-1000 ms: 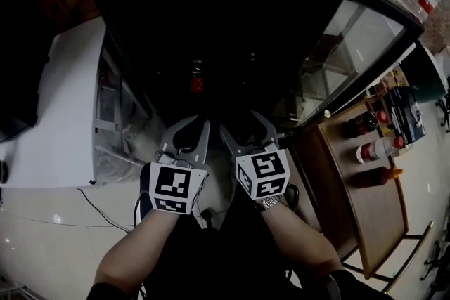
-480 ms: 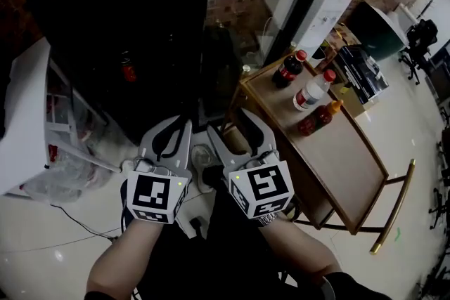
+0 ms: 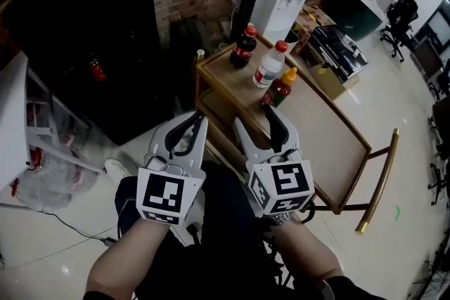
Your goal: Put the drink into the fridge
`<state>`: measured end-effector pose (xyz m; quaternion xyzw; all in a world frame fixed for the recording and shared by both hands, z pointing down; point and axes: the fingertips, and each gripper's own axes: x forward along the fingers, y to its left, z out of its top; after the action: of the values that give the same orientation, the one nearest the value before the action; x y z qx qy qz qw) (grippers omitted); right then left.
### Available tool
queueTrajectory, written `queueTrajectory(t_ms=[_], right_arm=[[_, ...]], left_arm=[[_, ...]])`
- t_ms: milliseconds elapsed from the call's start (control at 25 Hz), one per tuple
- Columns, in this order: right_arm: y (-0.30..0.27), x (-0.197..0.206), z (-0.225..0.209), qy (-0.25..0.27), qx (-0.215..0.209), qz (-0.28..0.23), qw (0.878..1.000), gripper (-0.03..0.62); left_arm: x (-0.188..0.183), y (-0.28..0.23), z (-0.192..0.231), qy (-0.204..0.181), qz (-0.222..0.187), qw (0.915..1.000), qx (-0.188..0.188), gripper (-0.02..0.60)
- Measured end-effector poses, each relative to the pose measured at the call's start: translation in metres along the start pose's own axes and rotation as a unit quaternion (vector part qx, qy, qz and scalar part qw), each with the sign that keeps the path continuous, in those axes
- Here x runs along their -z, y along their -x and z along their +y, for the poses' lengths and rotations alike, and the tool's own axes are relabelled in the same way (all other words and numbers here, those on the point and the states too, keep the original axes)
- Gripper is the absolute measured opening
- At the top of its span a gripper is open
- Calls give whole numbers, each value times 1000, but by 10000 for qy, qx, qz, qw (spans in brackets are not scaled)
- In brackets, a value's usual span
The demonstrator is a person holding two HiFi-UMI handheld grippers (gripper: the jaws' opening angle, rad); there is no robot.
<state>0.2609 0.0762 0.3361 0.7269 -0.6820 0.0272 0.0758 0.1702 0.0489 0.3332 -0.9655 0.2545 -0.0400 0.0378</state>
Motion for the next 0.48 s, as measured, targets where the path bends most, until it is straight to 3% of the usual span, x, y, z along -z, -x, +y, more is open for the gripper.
queueTrajectory(t_ms=[200,480], right_arm=[[10,6,-46,-12,389,119,9992,267],[-8,11,-103,-105,857,365,9956,268]], left_arm=[[-12,-10,-28,191,-130,9997,47,32],[3,-23,-33,-133,164,9995,232,32]])
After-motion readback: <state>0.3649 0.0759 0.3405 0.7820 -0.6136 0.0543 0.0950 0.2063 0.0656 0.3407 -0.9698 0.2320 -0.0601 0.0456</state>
